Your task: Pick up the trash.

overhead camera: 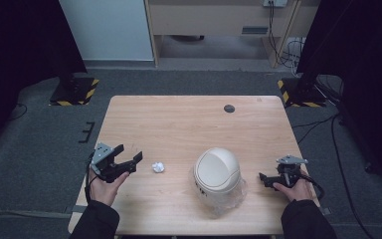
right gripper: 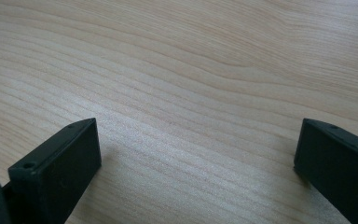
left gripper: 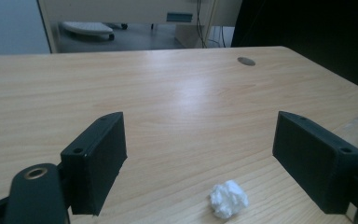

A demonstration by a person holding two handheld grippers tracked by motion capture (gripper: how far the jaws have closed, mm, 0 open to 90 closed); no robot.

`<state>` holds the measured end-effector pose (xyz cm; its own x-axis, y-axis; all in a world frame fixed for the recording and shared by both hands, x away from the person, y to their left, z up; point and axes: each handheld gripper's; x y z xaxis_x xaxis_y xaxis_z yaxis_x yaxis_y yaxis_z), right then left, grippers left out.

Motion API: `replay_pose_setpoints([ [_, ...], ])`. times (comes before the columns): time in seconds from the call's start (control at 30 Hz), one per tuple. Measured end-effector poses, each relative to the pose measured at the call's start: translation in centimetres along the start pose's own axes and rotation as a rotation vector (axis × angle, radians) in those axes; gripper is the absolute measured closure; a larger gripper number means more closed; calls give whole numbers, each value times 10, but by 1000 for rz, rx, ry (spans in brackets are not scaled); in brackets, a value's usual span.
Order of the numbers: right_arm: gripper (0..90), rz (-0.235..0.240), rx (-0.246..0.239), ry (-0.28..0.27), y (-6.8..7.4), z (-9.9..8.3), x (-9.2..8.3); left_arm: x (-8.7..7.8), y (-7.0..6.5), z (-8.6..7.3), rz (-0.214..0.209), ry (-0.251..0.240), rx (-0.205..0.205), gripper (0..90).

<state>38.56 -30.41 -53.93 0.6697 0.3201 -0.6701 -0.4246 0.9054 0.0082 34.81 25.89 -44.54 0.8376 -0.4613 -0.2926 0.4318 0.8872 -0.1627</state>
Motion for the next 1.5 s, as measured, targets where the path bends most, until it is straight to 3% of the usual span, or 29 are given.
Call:
replay_pose_setpoints([
  [0.27, 8, 0, 0, 0, 0, 0, 0, -8, -13, 14, -36, -84, 11, 188],
  [0.5, 7, 0, 0, 0, 0, 0, 0, -9, -23, 21, -71, -98, 20, 186],
  [0.67, 7, 0, 0, 0, 0, 0, 0, -7, -39, 27, -111, -106, 43, 186],
  [0.7, 7, 0, 0, 0, 0, 0, 0, -7, -39, 27, -111, -106, 43, 186],
  [0.73, 7, 0, 0, 0, 0, 0, 0, -5, -46, 28, -141, -104, 48, 186],
  [0.87, 8, 0, 0, 0, 0, 0, 0, -2, -58, 29, -190, -98, 64, 186],
  [1.33, 7, 0, 0, 0, 0, 0, 0, 15, -93, 27, -293, -58, 86, 186],
  [1.5, 7, 0, 0, 0, 0, 0, 0, 26, -111, 25, -336, -28, 122, 186],
])
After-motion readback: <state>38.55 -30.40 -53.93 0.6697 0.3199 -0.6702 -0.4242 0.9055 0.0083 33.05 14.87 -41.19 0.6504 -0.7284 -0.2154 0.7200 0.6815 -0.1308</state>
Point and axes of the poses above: each handheld gripper's, and its own axes: x roughly forward along the jaws, z roughly out of its top, y roughly to its left, and after that the axes turned 3 degrees about -y, right-handed
